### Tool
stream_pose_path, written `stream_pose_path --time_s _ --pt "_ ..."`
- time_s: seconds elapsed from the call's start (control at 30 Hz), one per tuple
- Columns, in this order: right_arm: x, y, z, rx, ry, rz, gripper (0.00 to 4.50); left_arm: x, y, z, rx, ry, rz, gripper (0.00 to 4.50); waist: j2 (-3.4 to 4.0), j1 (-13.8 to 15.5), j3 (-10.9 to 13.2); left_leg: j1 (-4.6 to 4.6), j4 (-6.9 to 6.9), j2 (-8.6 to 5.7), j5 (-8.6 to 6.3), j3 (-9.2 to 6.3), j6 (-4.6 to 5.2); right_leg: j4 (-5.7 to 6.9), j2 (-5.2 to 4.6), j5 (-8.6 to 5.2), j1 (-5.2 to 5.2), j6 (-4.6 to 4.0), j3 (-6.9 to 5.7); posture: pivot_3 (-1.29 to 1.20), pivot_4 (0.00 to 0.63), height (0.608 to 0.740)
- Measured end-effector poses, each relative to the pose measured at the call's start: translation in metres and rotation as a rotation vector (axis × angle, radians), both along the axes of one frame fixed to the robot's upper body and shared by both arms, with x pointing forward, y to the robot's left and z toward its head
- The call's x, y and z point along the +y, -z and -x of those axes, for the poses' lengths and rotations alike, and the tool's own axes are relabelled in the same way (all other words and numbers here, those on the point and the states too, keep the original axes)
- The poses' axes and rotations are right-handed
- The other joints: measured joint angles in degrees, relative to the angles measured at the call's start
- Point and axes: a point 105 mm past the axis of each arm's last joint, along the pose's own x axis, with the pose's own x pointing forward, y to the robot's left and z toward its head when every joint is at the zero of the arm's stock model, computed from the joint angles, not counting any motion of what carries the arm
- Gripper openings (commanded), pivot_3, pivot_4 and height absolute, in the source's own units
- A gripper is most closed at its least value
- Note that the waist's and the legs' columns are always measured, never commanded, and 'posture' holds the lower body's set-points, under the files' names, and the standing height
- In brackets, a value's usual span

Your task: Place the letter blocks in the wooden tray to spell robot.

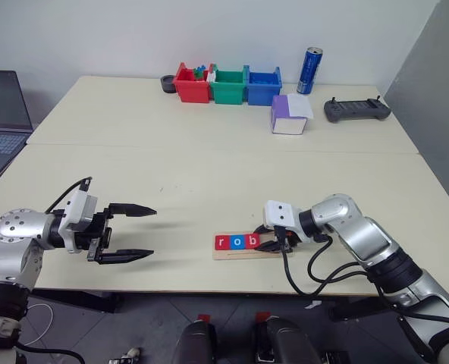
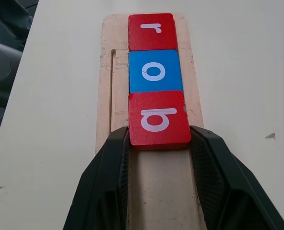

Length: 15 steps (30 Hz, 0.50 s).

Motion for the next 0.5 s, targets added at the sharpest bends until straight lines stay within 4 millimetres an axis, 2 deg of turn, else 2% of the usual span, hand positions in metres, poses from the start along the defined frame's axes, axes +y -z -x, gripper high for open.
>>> stream_pose_path --time_s 0.13,0.37,0.5 --pt "0.0000 0.0000 0.0000 -0.001 0.000 0.000 1.47 0.0000 0.0000 0.0000 0.000 0.000 0.000 4.50 0.00 0.0 0.0 0.00 0.00 0.00 0.00 0.00 0.00 0.00 0.00 0.00 0.00 0.00 0.00 0.00 0.150 0.740" --pt "0.0013 -0.0004 0.0019 0.001 -0.006 0.005 3.80 0.0008 0.0005 -0.0002 0.002 -0.004 0.001 4.50 0.00 0.0 0.0 0.00 0.00 0.00 0.00 0.00 0.00 0.00 0.00 0.00 0.00 0.00 0.00 0.00 0.150 0.740" --pt "-0.0001 -0.0064 0.0079 0.029 -0.014 -0.033 3.80 0.0004 -0.0007 -0.0012 -0.002 -0.003 0.000 4.50 0.00 0.0 0.0 -0.01 0.00 0.00 0.00 0.00 0.00 0.00 0.00 0.00 0.00 0.00 0.00 0.00 0.150 0.740"
